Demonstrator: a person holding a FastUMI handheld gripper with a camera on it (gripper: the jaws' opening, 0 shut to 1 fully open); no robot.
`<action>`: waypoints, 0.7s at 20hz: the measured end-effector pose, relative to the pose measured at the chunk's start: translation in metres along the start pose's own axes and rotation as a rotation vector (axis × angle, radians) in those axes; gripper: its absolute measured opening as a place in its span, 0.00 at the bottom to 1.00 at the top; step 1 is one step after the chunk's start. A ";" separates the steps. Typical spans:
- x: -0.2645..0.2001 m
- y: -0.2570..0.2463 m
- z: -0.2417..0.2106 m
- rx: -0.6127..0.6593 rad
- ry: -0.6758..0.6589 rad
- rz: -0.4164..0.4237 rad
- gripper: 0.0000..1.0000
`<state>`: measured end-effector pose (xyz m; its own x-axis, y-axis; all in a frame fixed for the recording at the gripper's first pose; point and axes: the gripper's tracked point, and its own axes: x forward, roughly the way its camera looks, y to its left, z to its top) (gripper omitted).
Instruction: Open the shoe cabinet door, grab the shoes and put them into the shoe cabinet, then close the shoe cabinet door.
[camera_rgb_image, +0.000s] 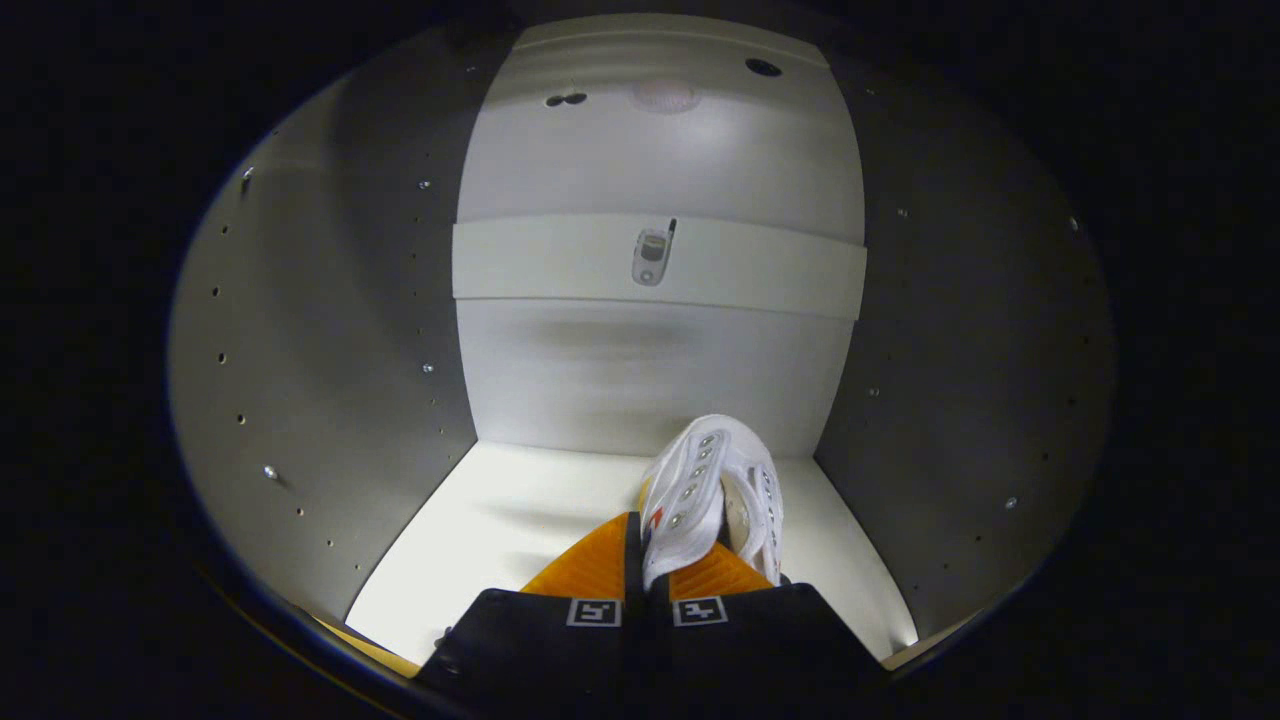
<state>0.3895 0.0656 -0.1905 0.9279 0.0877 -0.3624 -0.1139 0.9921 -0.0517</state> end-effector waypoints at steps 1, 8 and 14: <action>0.002 0.000 0.000 0.004 0.002 -0.002 0.04; 0.004 -0.003 -0.007 0.012 0.025 -0.004 0.06; -0.007 0.002 -0.012 -0.017 0.027 -0.009 0.16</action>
<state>0.3785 0.0661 -0.1992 0.9191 0.0761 -0.3867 -0.1120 0.9912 -0.0711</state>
